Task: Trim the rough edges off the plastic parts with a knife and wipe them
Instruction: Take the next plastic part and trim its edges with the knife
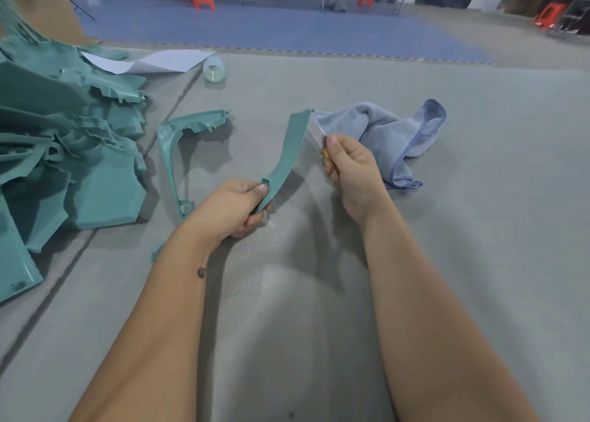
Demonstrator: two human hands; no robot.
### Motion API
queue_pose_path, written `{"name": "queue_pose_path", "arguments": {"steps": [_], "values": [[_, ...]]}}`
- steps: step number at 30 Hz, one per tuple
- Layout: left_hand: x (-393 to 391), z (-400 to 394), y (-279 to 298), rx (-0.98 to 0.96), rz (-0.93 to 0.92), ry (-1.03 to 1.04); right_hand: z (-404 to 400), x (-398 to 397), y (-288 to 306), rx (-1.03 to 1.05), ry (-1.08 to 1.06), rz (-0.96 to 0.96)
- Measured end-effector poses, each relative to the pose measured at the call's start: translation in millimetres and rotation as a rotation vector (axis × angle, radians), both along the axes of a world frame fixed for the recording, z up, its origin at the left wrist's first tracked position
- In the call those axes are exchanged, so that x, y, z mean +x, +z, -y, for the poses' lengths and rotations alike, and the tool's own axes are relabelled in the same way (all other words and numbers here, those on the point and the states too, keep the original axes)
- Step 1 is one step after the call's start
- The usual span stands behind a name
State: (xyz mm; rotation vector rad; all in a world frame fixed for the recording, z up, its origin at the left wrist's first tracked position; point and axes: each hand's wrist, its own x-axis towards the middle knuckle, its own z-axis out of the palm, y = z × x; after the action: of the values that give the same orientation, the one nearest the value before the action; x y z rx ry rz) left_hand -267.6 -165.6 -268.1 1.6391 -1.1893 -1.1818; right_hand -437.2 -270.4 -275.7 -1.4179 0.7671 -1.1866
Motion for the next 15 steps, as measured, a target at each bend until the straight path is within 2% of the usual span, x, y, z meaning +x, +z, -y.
{"name": "queue_pose_path", "arguments": {"steps": [7,13,15], "values": [[-3,1,5,0.024,0.000,0.068,-7,-4,10,0.116,0.114,0.123],[1,-4,15,0.016,-0.075,0.009,-12,3,27,0.233,0.082,0.058],[3,-8,18,0.022,-0.118,-0.055,-16,3,29,0.185,0.134,0.022]]}}
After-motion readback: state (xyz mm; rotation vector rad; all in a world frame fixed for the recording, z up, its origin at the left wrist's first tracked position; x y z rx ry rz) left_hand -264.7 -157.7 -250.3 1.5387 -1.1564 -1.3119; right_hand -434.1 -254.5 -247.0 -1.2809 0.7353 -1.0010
